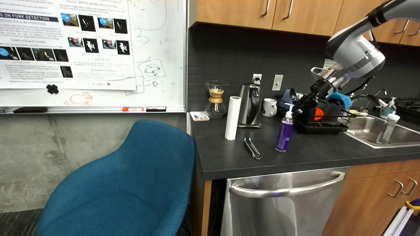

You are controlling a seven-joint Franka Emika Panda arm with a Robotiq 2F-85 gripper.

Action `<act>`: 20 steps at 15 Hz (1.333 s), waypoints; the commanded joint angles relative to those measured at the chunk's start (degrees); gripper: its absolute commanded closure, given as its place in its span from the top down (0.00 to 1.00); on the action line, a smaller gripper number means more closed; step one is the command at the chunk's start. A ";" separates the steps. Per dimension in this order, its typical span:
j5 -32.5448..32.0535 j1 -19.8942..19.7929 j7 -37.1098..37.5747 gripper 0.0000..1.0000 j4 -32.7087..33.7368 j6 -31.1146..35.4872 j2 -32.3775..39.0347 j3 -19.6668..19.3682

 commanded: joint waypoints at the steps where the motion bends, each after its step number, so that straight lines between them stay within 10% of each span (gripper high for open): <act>1: -1.81 0.13 -2.34 0.53 -0.65 -1.91 -1.02 -1.00; 9: -4.82 -0.25 -2.02 0.99 -0.92 -5.07 -1.00 -1.86; 20: -0.42 -0.33 -7.88 1.00 -1.95 -6.45 2.08 -4.09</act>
